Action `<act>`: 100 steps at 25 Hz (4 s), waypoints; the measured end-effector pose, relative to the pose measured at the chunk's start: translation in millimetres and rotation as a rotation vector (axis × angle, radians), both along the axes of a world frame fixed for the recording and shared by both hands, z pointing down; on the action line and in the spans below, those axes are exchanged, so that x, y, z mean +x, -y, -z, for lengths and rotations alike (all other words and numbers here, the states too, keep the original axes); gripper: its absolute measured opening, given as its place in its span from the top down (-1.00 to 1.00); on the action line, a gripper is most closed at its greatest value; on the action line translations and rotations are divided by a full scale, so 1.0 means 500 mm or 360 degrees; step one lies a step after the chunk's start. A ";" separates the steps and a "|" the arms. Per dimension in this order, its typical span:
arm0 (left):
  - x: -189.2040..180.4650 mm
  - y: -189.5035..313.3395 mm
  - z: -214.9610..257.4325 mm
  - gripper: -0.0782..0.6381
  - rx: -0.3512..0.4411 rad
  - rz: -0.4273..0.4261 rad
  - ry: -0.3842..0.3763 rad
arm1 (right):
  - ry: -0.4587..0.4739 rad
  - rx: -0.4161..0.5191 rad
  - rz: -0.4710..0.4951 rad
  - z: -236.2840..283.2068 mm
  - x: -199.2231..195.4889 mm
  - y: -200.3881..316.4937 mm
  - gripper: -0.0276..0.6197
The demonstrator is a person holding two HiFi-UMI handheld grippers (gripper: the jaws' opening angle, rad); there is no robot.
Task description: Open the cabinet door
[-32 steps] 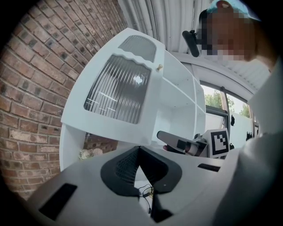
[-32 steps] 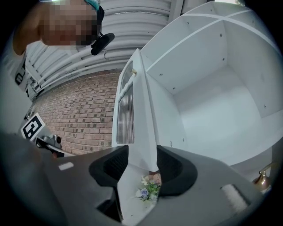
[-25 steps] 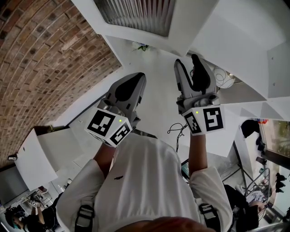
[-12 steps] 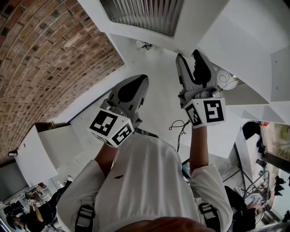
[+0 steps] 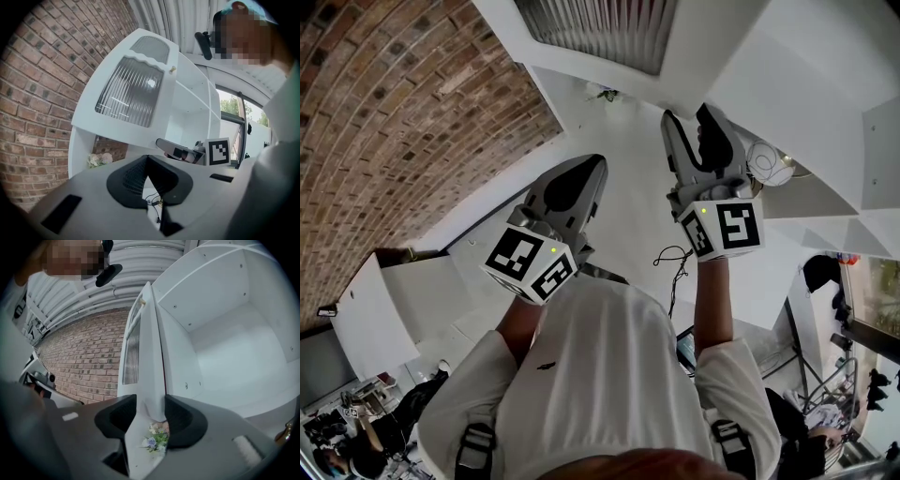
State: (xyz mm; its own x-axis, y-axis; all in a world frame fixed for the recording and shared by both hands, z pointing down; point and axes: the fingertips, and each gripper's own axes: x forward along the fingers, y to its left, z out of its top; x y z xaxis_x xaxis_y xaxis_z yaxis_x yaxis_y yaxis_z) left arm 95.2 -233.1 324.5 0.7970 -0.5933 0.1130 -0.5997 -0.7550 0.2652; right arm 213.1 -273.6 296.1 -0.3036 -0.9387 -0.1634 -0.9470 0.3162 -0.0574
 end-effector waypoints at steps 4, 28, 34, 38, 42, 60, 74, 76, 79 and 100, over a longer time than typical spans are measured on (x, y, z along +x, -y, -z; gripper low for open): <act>0.002 -0.016 0.005 0.76 0.0012 -0.0002 0.0001 | 0.0013 -0.0003 0.0002 0.000 -0.004 -0.012 0.32; -0.090 -0.106 0.001 0.76 0.0006 0.0197 -0.0023 | 0.0088 -0.0008 0.0038 0.002 -0.058 -0.078 0.32; -0.121 -0.126 0.001 0.76 0.0016 0.0246 -0.0010 | 0.0130 0.0010 0.0038 0.002 -0.071 -0.091 0.32; -0.143 -0.139 -0.001 0.76 0.0006 0.0284 -0.0026 | 0.0135 0.0013 0.0038 0.003 -0.082 -0.104 0.32; -0.145 -0.148 0.003 0.76 0.0009 0.0273 -0.0026 | 0.0122 0.0000 0.0051 0.001 -0.094 -0.112 0.32; -0.166 -0.181 0.008 0.76 0.0016 0.0255 -0.0045 | 0.0142 -0.0007 0.0106 0.004 -0.148 -0.161 0.36; -0.168 -0.191 0.003 0.76 0.0013 0.0256 -0.0061 | 0.0151 -0.0030 0.0226 0.004 -0.195 -0.195 0.38; -0.168 -0.192 0.002 0.76 0.0010 0.0255 -0.0057 | 0.0161 -0.0029 0.0242 0.005 -0.202 -0.199 0.38; -0.168 -0.194 0.003 0.76 0.0009 0.0253 -0.0050 | 0.0159 -0.0033 0.0265 0.005 -0.212 -0.205 0.39; -0.170 -0.190 -0.004 0.76 0.0000 0.0288 -0.0054 | 0.0117 -0.0035 0.0364 0.003 -0.242 -0.222 0.66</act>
